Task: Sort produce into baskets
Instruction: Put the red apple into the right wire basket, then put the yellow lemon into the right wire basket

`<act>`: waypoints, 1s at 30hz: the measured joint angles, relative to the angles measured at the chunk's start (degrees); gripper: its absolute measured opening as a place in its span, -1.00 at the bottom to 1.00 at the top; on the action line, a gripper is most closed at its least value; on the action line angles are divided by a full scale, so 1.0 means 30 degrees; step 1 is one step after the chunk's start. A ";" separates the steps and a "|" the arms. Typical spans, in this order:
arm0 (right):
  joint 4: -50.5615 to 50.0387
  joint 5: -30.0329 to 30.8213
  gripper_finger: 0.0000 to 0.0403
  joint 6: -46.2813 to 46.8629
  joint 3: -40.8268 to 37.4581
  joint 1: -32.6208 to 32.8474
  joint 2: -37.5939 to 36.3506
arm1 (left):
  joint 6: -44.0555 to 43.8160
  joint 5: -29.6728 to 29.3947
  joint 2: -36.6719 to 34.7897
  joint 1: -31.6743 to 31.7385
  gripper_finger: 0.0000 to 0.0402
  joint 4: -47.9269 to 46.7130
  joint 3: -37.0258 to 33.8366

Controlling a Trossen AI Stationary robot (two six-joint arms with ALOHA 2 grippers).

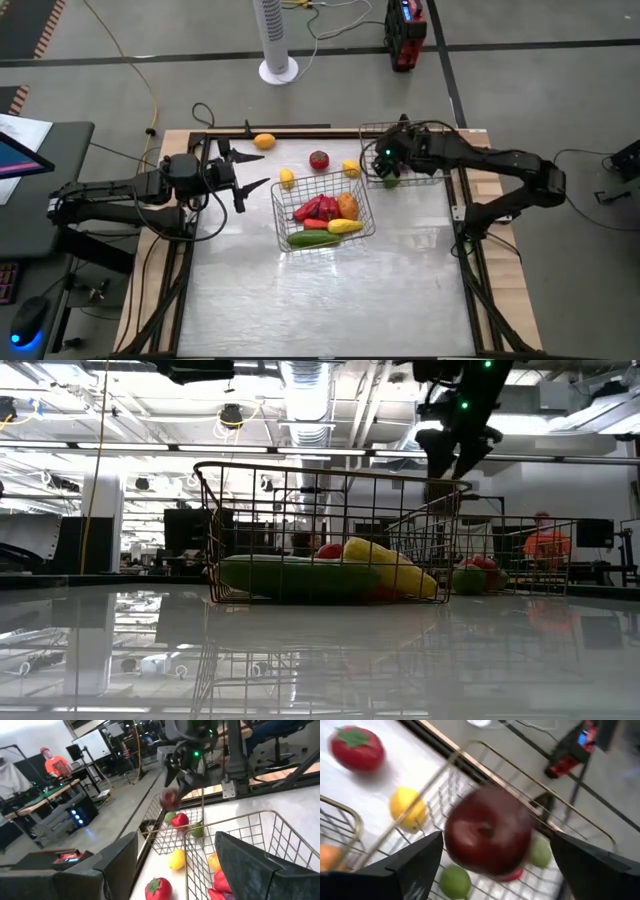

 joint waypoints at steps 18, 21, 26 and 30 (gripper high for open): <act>0.7229 0.1806 0.94 -0.2333 -0.4252 0.1457 -0.3154 | -0.0395 0.6854 0.5477 0.5667 0.25 0.2394 0.0012; 1.0489 0.1973 0.93 -0.3264 -0.5698 0.1768 -0.4428 | -0.1405 0.7823 0.6512 0.7164 0.25 0.3018 0.0004; 1.5457 0.1725 0.93 -0.4392 -0.7999 0.1817 -0.5718 | -0.2972 0.8003 0.7428 0.9662 0.25 0.3045 0.0004; 1.7004 0.1324 0.93 -0.5208 -0.9493 0.1771 -0.5773 | -0.3870 0.8234 0.7479 1.1342 0.25 0.0968 0.0004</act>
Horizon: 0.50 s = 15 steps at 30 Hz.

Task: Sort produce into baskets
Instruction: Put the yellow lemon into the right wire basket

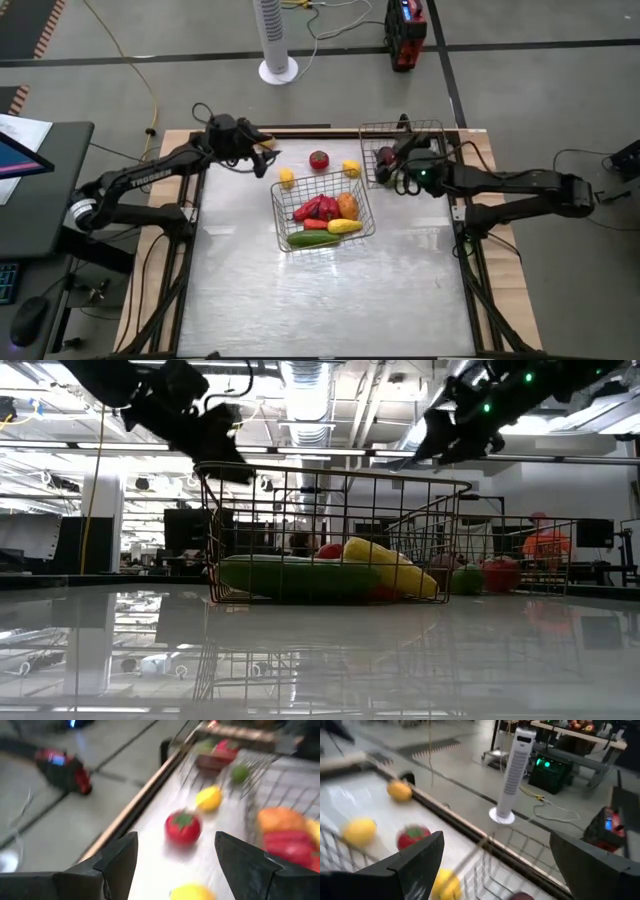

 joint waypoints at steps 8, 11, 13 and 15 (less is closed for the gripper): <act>-0.1356 -0.0004 0.93 0.0310 -0.0069 -0.0246 -0.0179 | -0.1186 -0.5090 0.0415 0.1591 0.25 -0.1078 -0.0007; -0.0822 -0.0332 0.93 0.0021 -0.0047 -0.0001 -0.0390 | -0.1018 -0.5687 0.1308 0.1865 0.25 -0.0332 -0.0007; -0.0611 -0.0463 0.93 -0.0042 -0.0047 0.0221 -0.0564 | -0.0227 -0.5808 0.2226 0.2015 0.25 0.0094 0.0000; -0.0681 -0.0463 0.93 -0.0050 -0.0047 0.0455 -0.0825 | 0.0550 -0.6127 0.3115 0.2298 0.25 0.0274 -0.0015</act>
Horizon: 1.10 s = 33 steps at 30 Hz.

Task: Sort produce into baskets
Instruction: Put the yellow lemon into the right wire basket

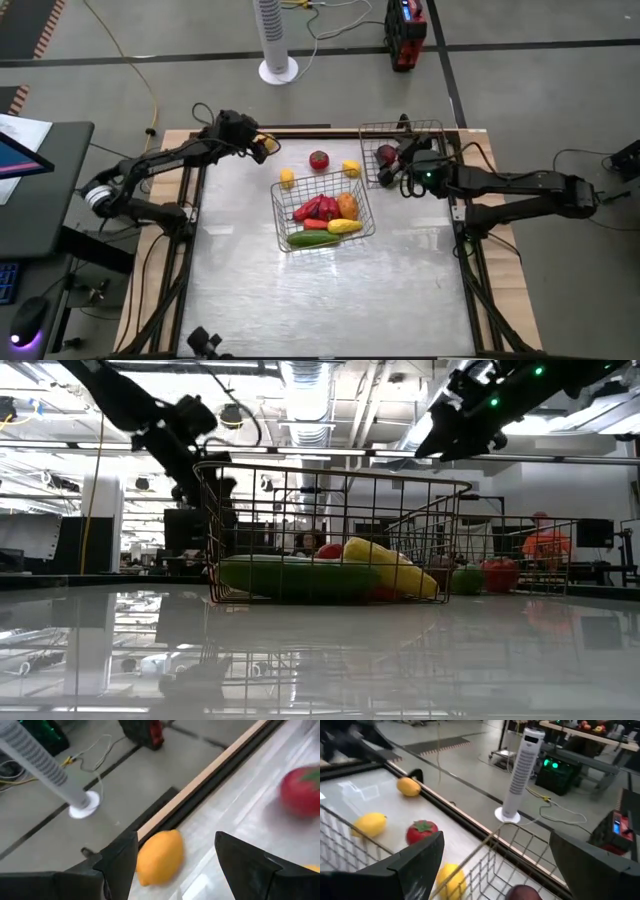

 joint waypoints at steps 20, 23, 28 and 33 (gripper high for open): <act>-0.0011 0.0014 0.93 -0.0503 0.0000 0.0596 -0.0865 | 0.2674 0.4649 0.6056 0.2833 0.25 0.0769 0.1982; -0.0032 0.0007 0.93 -0.0503 0.0000 0.0618 -0.0865 | 0.3173 0.4671 0.6386 0.3087 0.25 0.0556 0.1989; -0.0027 -0.0037 0.93 -0.0502 0.0000 0.0617 -0.0858 | 0.3082 0.5753 0.6647 0.3720 0.25 0.0301 0.1989; -0.0019 -0.0051 0.93 -0.0495 0.0000 0.0610 -0.0858 | 0.2817 0.5700 0.6640 0.3667 0.22 -0.0035 0.1989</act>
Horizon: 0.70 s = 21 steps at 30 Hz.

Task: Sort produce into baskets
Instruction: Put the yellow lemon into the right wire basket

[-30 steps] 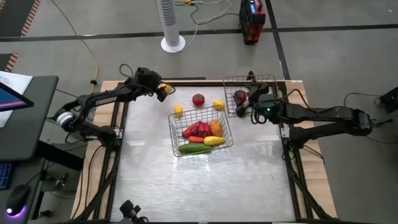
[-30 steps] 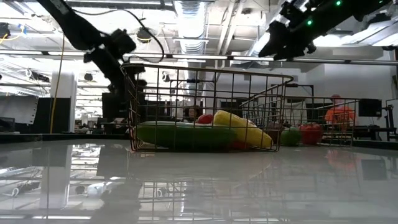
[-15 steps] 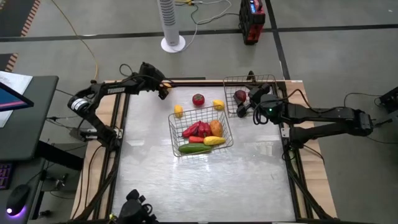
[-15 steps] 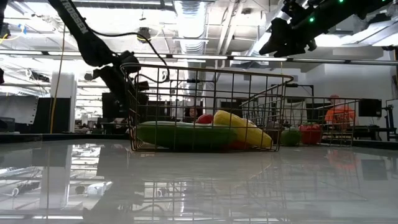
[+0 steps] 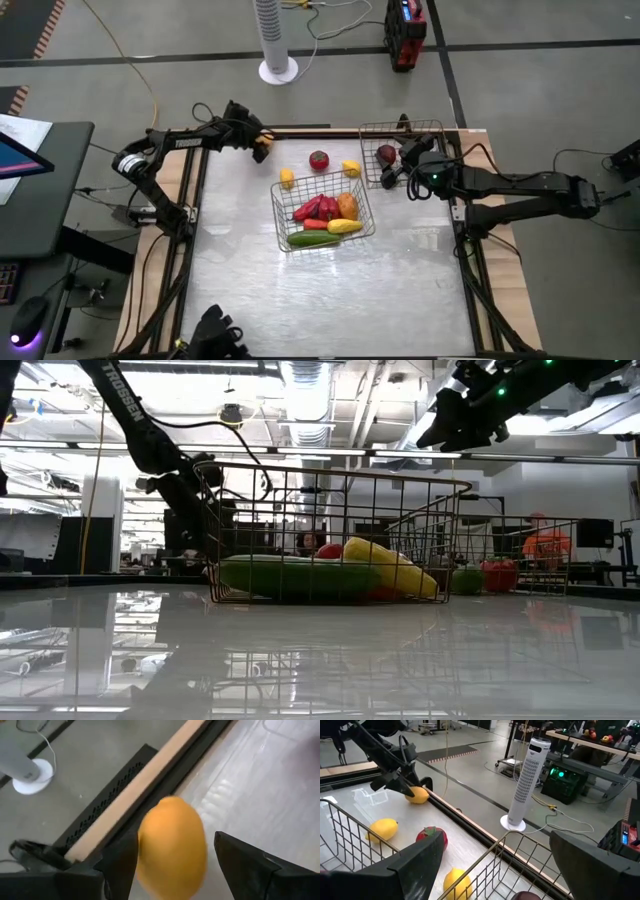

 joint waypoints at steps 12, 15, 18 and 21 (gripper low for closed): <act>0.0073 0.0000 0.93 0.0015 0.0000 0.0000 0.0000 | 0.0080 -0.0498 -0.0117 -0.0750 -0.26 -0.1119 0.0073; 0.0073 0.0000 0.93 0.0007 0.0000 0.0000 0.0000 | 0.0066 -0.0248 -0.0117 -0.0783 -0.34 -0.1118 0.0073; 0.0073 0.0000 0.93 0.0007 0.0000 0.0000 0.0000 | -0.0035 0.0170 -0.0117 -0.0782 -0.39 -0.1144 0.0073; 0.0036 0.0000 0.93 0.0007 0.0000 0.0000 0.0007 | -0.0135 0.0656 -0.0102 -0.0782 -0.44 -0.1148 0.0073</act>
